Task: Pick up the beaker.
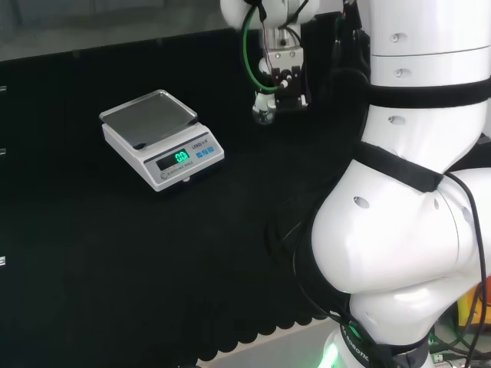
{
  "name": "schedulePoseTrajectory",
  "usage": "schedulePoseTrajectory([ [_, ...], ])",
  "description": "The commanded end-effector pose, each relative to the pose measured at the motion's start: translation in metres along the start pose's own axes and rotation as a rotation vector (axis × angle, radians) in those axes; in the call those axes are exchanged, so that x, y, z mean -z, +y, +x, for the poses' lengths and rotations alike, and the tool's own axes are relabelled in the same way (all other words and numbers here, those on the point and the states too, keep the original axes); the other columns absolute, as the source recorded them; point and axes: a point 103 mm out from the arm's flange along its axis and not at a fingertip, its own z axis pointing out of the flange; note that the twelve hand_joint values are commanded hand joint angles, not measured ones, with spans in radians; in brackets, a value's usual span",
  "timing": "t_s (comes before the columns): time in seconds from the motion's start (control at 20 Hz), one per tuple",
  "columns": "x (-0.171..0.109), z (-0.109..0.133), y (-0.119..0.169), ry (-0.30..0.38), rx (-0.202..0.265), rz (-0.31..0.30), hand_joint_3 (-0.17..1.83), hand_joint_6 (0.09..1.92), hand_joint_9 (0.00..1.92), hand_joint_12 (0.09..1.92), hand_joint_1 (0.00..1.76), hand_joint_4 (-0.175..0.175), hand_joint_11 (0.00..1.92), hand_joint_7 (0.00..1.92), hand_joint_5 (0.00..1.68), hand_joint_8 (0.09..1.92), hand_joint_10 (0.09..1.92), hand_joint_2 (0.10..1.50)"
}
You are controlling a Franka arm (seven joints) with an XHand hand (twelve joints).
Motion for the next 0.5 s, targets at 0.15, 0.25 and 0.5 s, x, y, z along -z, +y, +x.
schedulePoseTrajectory([
  [0.15, 0.039, 0.021, -0.033, -0.007, 0.02, 0.017, 0.66, 0.7, 1.4, 0.76, 1.29, -0.175, 1.52, 1.18, 0.89, 0.83, 0.71, 0.64],
  [0.25, 0.047, 0.026, -0.04, 0.0, 0.025, 0.021, 0.66, 0.7, 1.4, 0.76, 1.29, -0.175, 1.52, 1.18, 0.89, 0.83, 0.71, 0.64],
  [0.5, 0.07, 0.034, -0.054, 0.009, 0.031, 0.038, 0.66, 0.7, 1.4, 0.76, 1.28, -0.175, 1.53, 1.18, 0.88, 0.83, 0.71, 0.63],
])
